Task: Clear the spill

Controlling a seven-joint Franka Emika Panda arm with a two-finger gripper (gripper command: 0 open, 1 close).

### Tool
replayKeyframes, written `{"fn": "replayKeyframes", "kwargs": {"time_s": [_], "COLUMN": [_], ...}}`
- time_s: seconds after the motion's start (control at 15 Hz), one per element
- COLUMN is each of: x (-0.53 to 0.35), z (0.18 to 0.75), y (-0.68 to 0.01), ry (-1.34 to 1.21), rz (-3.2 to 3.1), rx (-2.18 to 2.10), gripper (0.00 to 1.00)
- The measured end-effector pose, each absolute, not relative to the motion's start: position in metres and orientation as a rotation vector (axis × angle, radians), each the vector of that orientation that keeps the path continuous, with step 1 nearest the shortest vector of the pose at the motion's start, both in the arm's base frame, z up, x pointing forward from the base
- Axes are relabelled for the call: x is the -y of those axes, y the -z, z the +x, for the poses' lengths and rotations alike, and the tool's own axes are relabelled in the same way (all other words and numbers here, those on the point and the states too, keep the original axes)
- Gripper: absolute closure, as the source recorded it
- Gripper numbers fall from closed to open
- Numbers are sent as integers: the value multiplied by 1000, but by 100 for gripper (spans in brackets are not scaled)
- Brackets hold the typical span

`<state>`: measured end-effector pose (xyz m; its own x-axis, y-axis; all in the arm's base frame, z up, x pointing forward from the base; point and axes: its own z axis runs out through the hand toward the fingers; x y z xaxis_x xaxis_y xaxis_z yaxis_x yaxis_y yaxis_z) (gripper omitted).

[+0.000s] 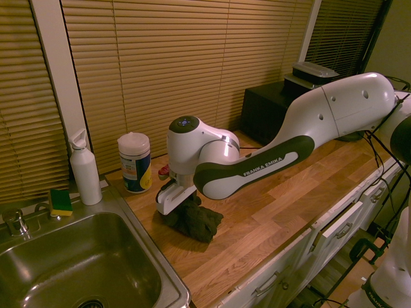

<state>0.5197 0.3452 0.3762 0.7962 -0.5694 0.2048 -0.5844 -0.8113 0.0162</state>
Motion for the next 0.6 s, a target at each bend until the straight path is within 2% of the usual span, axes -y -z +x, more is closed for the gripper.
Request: {"fn": "replayKeyframes", "kwargs": {"time_s": [0.27, 0.6], "x": [-343, -340], "z": [522, 515], "y": [-384, -431], "ry": [-308, -364], "rz": [2897, 2891], "rx": [939, 955], "gripper": [0, 0]}}
